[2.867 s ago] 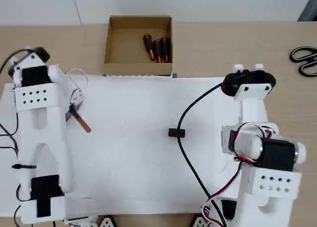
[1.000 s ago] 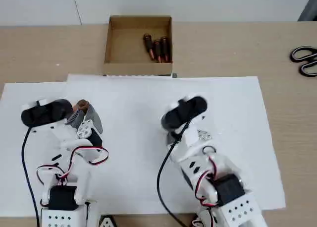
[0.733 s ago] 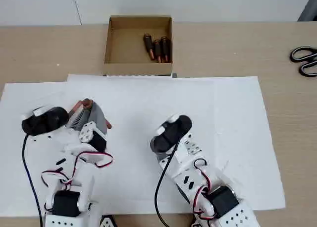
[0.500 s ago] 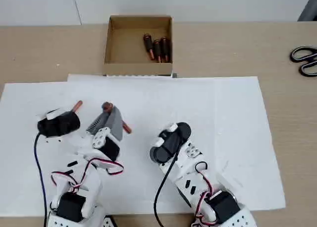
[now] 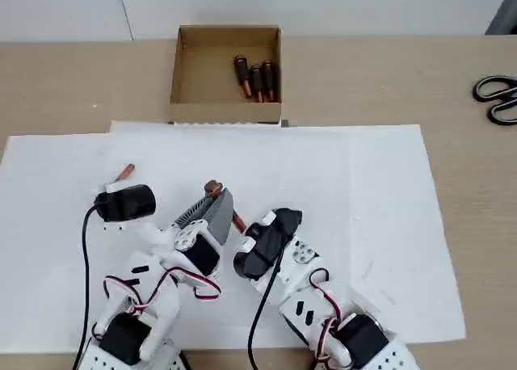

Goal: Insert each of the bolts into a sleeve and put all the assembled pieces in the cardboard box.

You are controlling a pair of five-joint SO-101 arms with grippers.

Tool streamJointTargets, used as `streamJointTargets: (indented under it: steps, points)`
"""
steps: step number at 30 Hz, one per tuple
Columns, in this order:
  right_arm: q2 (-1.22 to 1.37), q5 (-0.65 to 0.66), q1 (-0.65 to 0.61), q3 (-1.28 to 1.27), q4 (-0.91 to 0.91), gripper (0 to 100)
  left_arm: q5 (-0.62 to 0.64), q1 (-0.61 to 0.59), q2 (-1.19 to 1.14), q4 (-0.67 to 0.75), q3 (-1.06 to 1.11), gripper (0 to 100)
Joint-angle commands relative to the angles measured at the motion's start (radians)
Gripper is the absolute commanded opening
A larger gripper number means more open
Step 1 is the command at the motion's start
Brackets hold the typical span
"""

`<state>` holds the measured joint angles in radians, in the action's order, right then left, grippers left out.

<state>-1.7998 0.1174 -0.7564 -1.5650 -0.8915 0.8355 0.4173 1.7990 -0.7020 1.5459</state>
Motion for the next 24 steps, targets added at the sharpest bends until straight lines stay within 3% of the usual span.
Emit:
streamJointTargets:
  steps: [1, 11, 24]
  points:
    - [-0.015, -0.012, -0.004, 0.005, 0.025, 0.2, 0.008, 0.005, 0.014, 0.032, -0.001, 1]
    - [-0.015, -0.011, -0.007, 0.028, 0.027, 0.2, 0.008, 0.008, 0.014, 0.032, 0.031, 1]
    - [-0.015, -0.009, -0.002, 0.035, 0.025, 0.2, -0.046, 0.160, 0.014, 0.029, 0.093, 1]
